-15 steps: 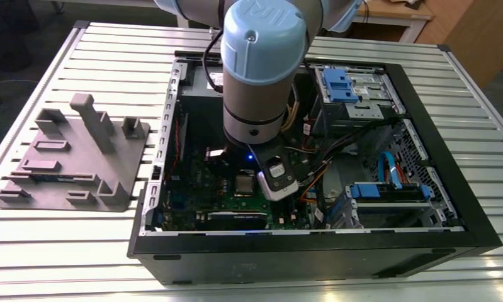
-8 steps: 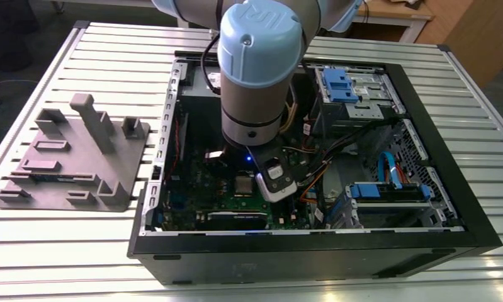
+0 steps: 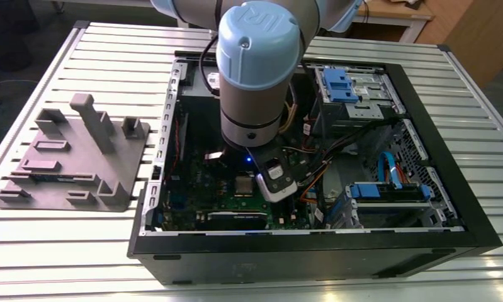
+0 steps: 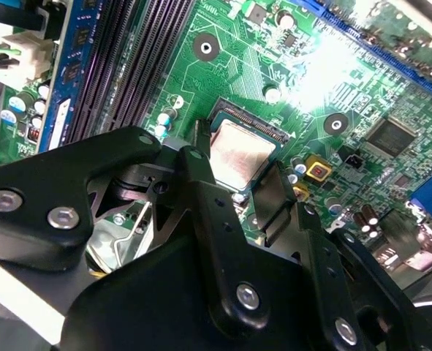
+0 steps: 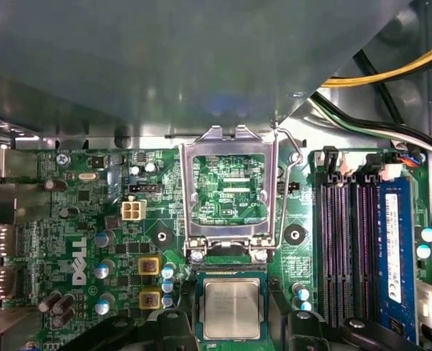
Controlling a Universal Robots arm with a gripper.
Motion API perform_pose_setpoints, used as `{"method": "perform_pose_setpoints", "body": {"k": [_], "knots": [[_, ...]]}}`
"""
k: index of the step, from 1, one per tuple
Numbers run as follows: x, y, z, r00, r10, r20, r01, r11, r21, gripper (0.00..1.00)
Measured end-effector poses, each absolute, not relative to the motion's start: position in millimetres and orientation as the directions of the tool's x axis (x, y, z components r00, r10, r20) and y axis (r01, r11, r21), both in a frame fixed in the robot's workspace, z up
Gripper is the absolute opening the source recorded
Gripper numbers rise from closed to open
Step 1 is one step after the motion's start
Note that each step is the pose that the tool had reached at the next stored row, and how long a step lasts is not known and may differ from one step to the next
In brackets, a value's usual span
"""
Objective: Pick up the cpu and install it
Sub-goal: 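Place the cpu into insertion slot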
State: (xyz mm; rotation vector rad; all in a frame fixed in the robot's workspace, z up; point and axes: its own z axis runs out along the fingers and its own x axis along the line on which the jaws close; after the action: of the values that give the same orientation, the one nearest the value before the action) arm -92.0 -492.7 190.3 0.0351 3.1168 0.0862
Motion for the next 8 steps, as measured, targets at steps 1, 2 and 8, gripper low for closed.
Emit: {"method": "perform_pose_setpoints", "body": {"k": [1,2,8], "knots": [[-92.0,-492.7,190.2,-1.000,0.018,-0.023,0.017,0.998,0.055,0.47],[-92.0,-492.7,190.1,-1.000,0.014,-0.023,0.013,0.998,0.055,0.47],[-92.1,-492.7,190.1,-1.000,0.011,-0.023,0.009,0.998,0.055,0.47]]}}
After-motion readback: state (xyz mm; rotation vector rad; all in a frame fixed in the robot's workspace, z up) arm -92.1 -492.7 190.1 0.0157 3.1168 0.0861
